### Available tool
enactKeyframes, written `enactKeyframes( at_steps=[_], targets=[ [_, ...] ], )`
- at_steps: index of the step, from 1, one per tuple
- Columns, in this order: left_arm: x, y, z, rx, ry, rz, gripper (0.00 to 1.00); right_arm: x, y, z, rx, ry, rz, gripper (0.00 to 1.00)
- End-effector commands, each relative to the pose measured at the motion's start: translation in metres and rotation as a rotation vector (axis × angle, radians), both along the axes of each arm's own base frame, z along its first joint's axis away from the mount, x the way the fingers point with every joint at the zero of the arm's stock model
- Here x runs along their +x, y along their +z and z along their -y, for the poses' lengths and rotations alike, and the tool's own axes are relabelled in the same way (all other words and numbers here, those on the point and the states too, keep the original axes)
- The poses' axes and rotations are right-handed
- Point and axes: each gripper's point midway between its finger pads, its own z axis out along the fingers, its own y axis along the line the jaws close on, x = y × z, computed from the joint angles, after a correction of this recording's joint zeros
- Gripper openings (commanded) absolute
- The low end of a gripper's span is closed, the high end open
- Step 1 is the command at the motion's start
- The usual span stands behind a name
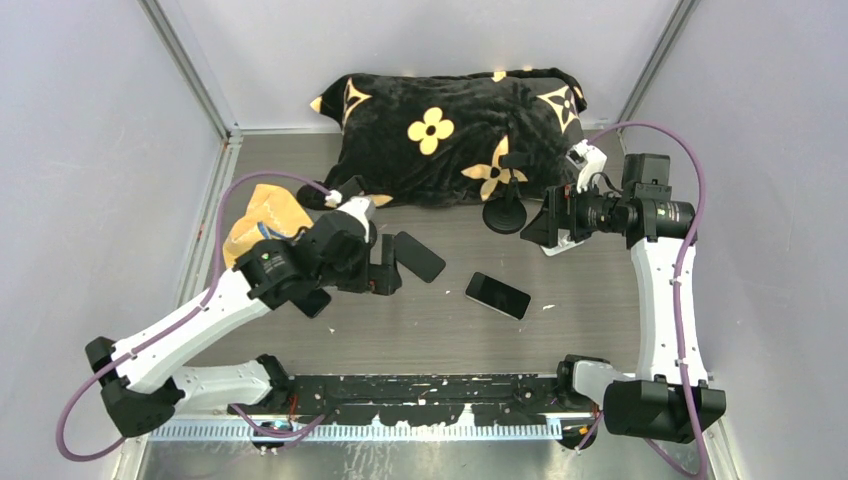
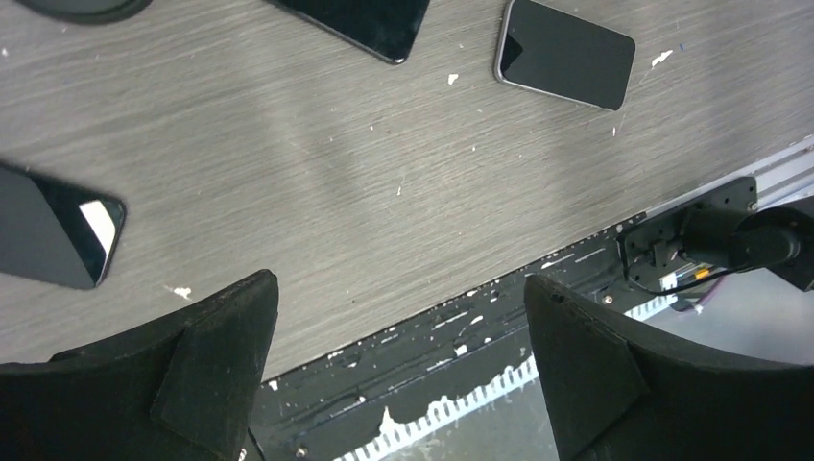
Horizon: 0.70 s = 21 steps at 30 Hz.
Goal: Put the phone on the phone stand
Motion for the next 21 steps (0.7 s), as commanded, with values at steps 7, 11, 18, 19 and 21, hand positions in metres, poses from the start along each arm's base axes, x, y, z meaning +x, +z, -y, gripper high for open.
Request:
enactKeyframes(
  at_steps=[7, 11, 18, 19, 21],
  targets=[
    [0.026, -0.016, 0.016, -0.013, -0.015, 0.168, 1.0, 0.01, -0.014, 0.018, -0.03, -0.05, 0.016, 1.0],
    [0.04, -0.02, 0.009, -0.014, 0.108, 0.176, 1.0, 0.01, -0.028, 0.018, -0.024, -0.052, -0.022, 1.0],
    [0.099, -0.019, -0.042, -0.387, 0.381, 0.109, 1.0, 0.024, -0.037, 0.016, 0.024, -0.063, -0.073, 1.0],
    [0.103, -0.017, -0.05, -0.447, 0.4, 0.088, 1.0, 0.027, -0.04, 0.016, 0.03, -0.065, -0.084, 1.0],
    [0.109, -0.015, -0.069, -0.505, 0.433, 0.075, 0.98, 0.03, -0.044, 0.016, 0.039, -0.074, -0.095, 1.0]
  ],
)
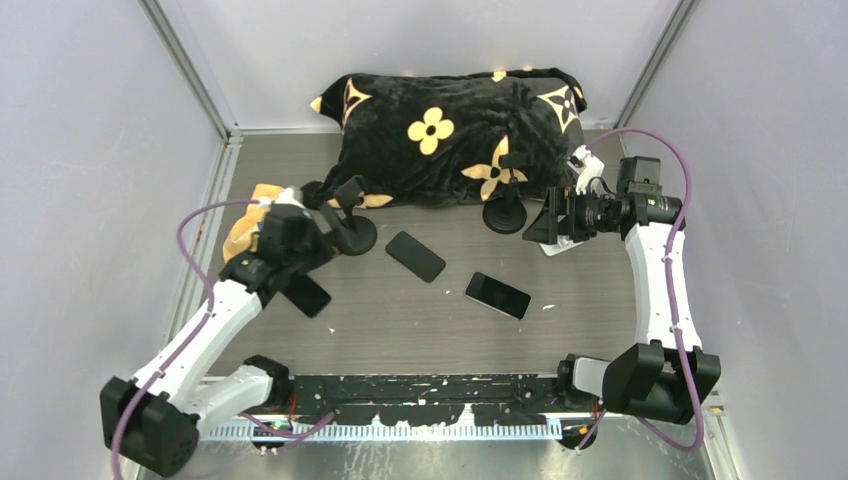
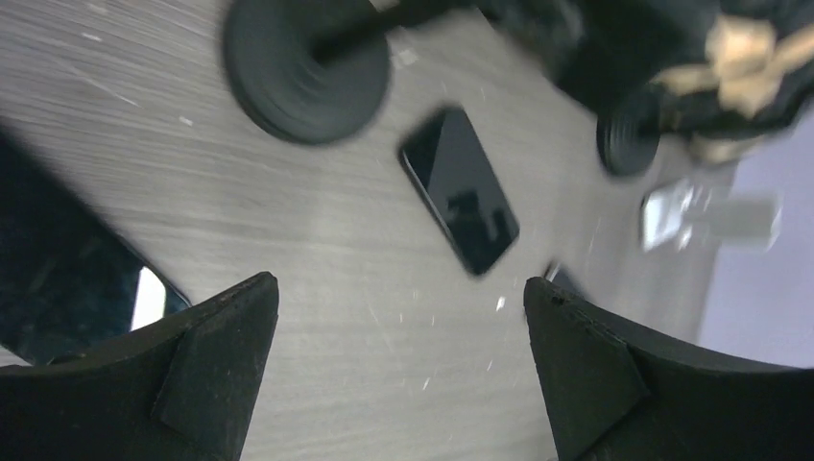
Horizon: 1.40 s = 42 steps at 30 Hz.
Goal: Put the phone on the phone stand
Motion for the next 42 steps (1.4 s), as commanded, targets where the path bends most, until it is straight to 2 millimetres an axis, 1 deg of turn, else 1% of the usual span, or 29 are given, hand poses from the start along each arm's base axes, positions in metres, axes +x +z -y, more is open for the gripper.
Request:
enactKeyframes(
  at_steps=[1, 3, 5, 6, 8, 10, 12, 14, 15, 19, 22, 24, 25, 29, 36, 42],
  targets=[
    [0.022, 0.04, -0.019, -0.272, 0.043, 0.075, 0.98, 0.013, -0.001, 0.0, 0.028, -0.018, 0.021, 1.0],
    [0.027, 0.039, -0.036, -0.261, 0.074, 0.07, 0.98, 0.012, -0.004, -0.001, 0.03, -0.02, 0.023, 1.0],
    [0.032, 0.032, -0.051, -0.261, 0.096, 0.052, 0.97, 0.01, -0.007, -0.001, 0.032, -0.02, 0.025, 1.0],
    [0.034, 0.029, -0.056, -0.268, 0.099, 0.045, 0.96, 0.009, -0.009, -0.002, 0.038, -0.019, 0.023, 1.0],
    [0.038, 0.022, -0.06, -0.274, 0.077, 0.038, 0.92, 0.008, -0.012, -0.004, 0.053, -0.018, 0.017, 1.0],
    [0.041, 0.009, -0.073, -0.252, 0.121, 0.003, 0.89, 0.008, -0.014, -0.005, 0.062, -0.018, 0.014, 1.0],
    [0.04, -0.008, -0.082, -0.215, 0.181, -0.061, 0.81, 0.009, -0.017, -0.005, 0.065, -0.022, 0.013, 1.0],
    [0.031, -0.027, -0.097, -0.156, 0.272, -0.161, 0.76, 0.009, -0.019, -0.005, 0.066, -0.025, 0.013, 1.0],
    [0.025, -0.036, -0.106, -0.118, 0.328, -0.215, 0.76, 0.009, -0.02, -0.005, 0.066, -0.026, 0.011, 1.0],
    [0.001, -0.059, -0.132, -0.006, 0.504, -0.338, 0.79, 0.011, -0.026, -0.005, 0.074, -0.032, 0.001, 1.0],
    [-0.015, -0.07, -0.137, 0.073, 0.566, -0.391, 0.87, 0.014, -0.029, -0.006, 0.083, -0.037, -0.007, 1.0],
    [-0.024, -0.076, -0.141, 0.12, 0.603, -0.431, 0.99, 0.016, -0.03, -0.005, 0.086, -0.044, -0.014, 1.0],
    [-0.027, -0.078, -0.141, 0.137, 0.611, -0.446, 1.0, 0.017, -0.03, -0.005, 0.089, -0.047, -0.018, 1.0],
    [-0.027, -0.085, -0.137, 0.135, 0.621, -0.467, 1.0, 0.018, -0.033, -0.004, 0.09, -0.056, -0.028, 1.0],
    [-0.028, -0.103, -0.14, 0.172, 0.637, -0.529, 1.0, 0.016, -0.036, -0.003, 0.082, -0.063, -0.032, 1.0],
    [-0.016, -0.121, -0.134, 0.177, 0.591, -0.559, 1.0, 0.016, -0.036, -0.004, 0.092, -0.064, -0.037, 1.0]
  ],
)
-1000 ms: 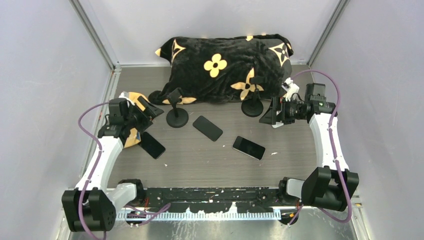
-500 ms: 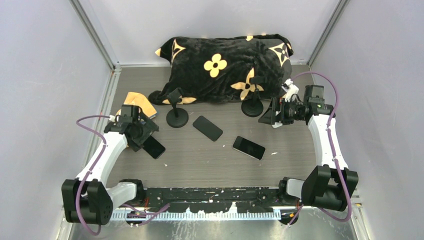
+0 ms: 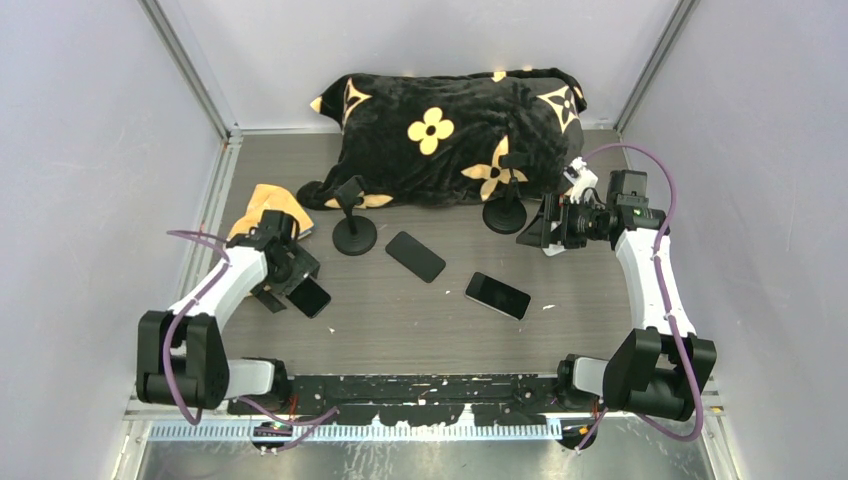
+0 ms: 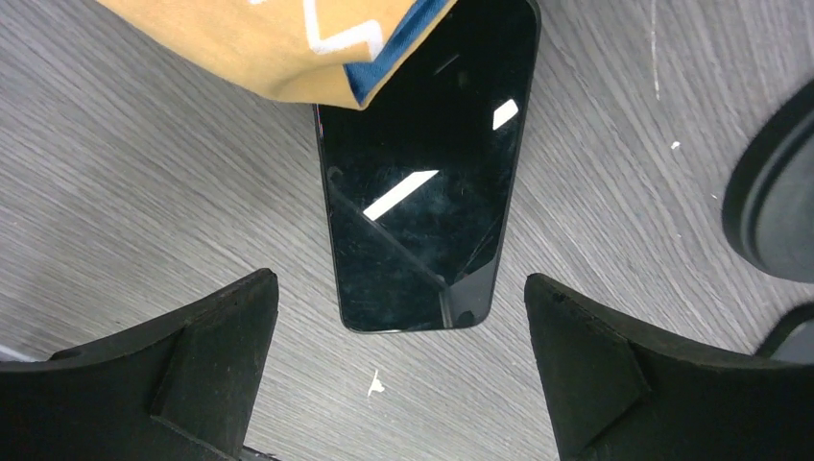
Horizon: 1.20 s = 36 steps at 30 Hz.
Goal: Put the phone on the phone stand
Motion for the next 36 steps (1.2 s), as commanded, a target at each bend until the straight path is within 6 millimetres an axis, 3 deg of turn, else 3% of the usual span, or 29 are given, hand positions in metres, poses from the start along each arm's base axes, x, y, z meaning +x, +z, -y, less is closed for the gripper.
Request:
enactKeyframes(
  at_steps=[1, 18, 25, 32, 36],
  targets=[
    [0.02, -0.004, 0.0, 0.013, -0.014, 0.026, 0.99, 0.005, 0.006, 0.0, 0.011, -0.004, 0.032, 1.0],
    [0.02, -0.054, 0.003, 0.02, -0.047, -0.178, 0.78, 0.005, 0.003, 0.001, 0.006, -0.01, 0.021, 1.0],
    [0.017, -0.06, 0.006, 0.002, -0.058, -0.166, 0.7, 0.005, 0.002, 0.002, 0.006, -0.015, 0.019, 1.0],
    [0.019, -0.059, 0.019, -0.031, -0.131, -0.131, 0.42, 0.005, 0.003, 0.0, 0.027, -0.011, 0.017, 1.0],
    [0.017, -0.05, 0.033, -0.039, -0.189, -0.113, 0.32, 0.004, 0.004, -0.003, 0.046, -0.009, 0.016, 1.0]
  ],
)
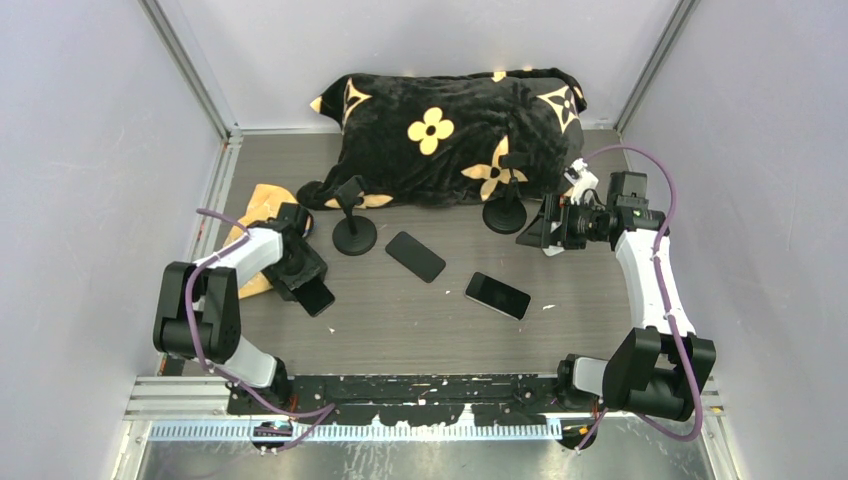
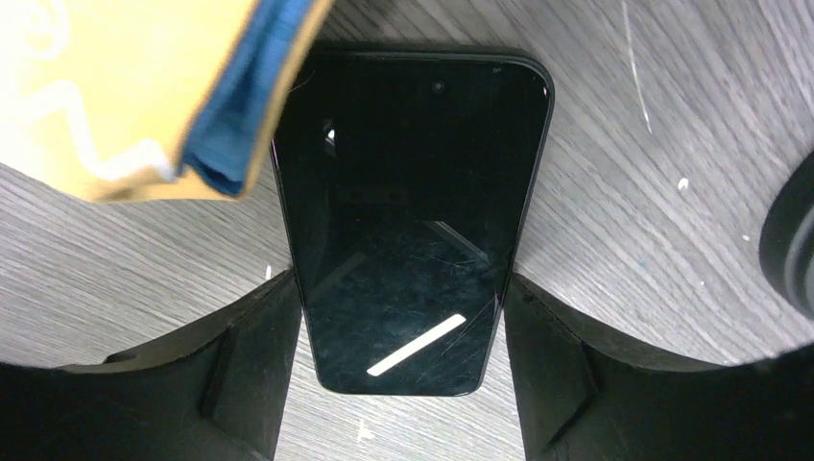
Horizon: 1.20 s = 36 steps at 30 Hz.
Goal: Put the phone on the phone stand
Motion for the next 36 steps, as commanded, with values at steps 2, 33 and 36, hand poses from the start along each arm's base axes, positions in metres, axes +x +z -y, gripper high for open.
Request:
enactKeyframes(
  at_steps=[2, 33, 36],
  targets=[
    [-0.005, -0.006, 0.031, -0.07, -0.097, 0.029, 0.29, 0.004, 0.007, -0.007, 0.062, 0.006, 0.026, 1.0],
    [0.01, 0.102, 0.275, -0.691, -0.208, 0.471, 0.2, -0.037, -0.039, -0.167, 0.286, 0.338, -0.206, 0.86],
    [0.012, 0.107, 0.288, -0.69, -0.209, 0.488, 0.2, -0.043, -0.044, -0.174, 0.267, 0.355, -0.22, 0.82]
  ],
)
